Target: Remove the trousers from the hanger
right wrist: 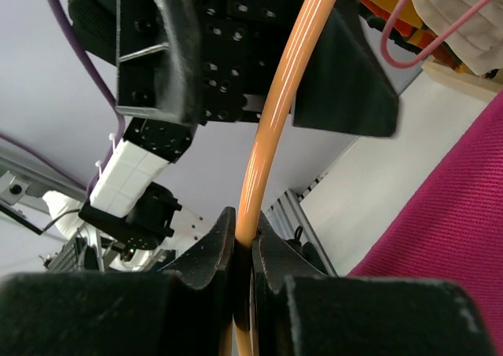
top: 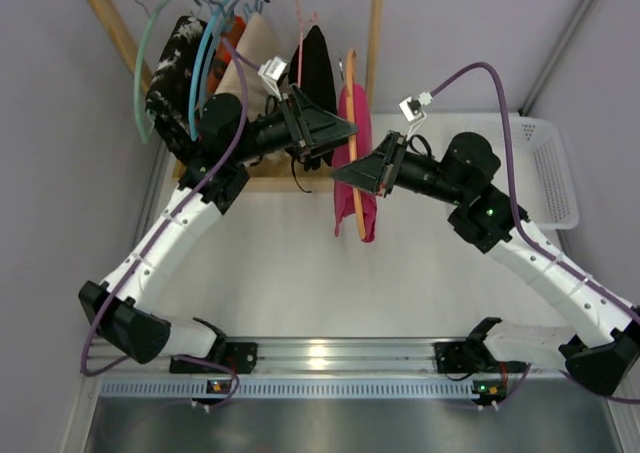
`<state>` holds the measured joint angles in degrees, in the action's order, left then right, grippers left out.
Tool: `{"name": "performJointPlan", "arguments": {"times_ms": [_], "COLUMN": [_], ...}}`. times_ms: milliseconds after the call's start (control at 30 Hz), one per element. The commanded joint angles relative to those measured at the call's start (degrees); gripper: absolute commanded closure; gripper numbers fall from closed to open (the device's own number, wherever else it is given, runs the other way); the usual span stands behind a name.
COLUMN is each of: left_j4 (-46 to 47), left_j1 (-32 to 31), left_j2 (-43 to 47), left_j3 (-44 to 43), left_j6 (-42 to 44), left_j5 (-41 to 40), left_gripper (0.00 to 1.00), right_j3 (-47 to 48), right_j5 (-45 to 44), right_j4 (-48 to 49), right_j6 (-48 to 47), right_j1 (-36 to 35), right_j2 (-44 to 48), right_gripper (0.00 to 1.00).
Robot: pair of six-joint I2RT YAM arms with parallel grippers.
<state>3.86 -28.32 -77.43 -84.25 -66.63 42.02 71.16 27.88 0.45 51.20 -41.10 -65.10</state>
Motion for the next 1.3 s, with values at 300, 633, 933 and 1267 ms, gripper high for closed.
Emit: {"name": "performJointPlan", "arguments": {"times_ms": [300,633,933,1267], "left_j4": [8.9,10.6,10.4,8.6], "left_j1": [-4.6,-7.0,-6.8,-4.6], "left_j2": [-5.2,-5.4,-5.2,-5.7], "left_j3": [-7.9,-6.1,-5.9,-8.6], "left_j6": [-4.9,-7.1,-7.1,-8.3], "left_j5": [-2.0,-2.6,-3.3,-3.2], "left_gripper": [0.43,0.53,1.0,1.0], "right_j3": [1.1,2.7,-2.3,-10.7], "right_j5": [-0.5,-0.4,0.0,-11.2], "right_j4": [16.9,17.8,18.1,7.0], "right_j6": [-0.8,-2.1,-7.7,-31.1], "right_j1": [-1.0,-1.2,-1.6,-0.6], "right_j2": [2.8,1.4,4.0,17.3], "right_gripper": [1.0,1.0,0.89,0.14]}}
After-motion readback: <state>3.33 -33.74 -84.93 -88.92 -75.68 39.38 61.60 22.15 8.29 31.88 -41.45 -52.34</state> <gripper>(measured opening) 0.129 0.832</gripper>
